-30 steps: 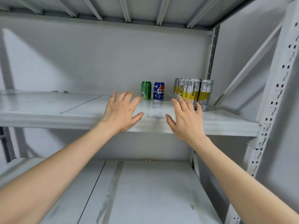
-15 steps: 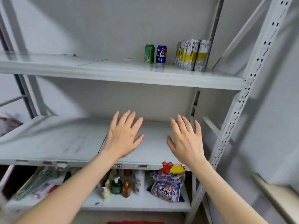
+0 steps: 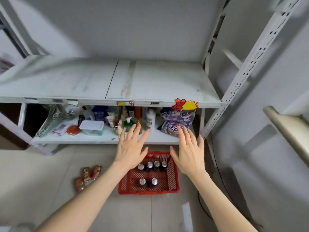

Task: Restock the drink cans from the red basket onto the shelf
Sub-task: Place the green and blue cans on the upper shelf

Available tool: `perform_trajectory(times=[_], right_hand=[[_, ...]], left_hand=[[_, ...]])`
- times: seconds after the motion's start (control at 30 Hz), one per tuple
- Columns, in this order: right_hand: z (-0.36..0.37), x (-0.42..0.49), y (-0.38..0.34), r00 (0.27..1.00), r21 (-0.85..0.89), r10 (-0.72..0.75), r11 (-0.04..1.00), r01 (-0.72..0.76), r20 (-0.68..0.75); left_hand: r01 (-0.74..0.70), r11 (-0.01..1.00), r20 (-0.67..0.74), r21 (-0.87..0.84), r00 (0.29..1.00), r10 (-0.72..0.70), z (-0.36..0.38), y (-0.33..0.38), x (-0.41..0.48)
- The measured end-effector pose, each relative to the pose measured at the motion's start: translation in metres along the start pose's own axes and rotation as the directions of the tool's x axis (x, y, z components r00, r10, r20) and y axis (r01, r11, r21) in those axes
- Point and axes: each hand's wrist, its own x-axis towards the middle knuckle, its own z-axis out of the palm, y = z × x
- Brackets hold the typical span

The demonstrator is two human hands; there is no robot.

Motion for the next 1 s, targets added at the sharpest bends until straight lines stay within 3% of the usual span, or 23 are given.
perform_trajectory(times=[0.43, 1.0], right_hand=[[0.125, -0.096, -0.017, 0.960, 0.070, -0.010, 0.997, -0.010, 0.278], [0.274, -0.095, -0.022, 0.886, 0.107, -0.043, 0.994, -0.008, 0.461]], left_hand=[[0.056, 0.997, 0.313, -0.044, 0.949, -0.040, 0.120, 0.020, -0.100], [0.090, 0.994, 0.489, -0.069, 0.871, -0.045, 0.260, -0.005, -0.087]])
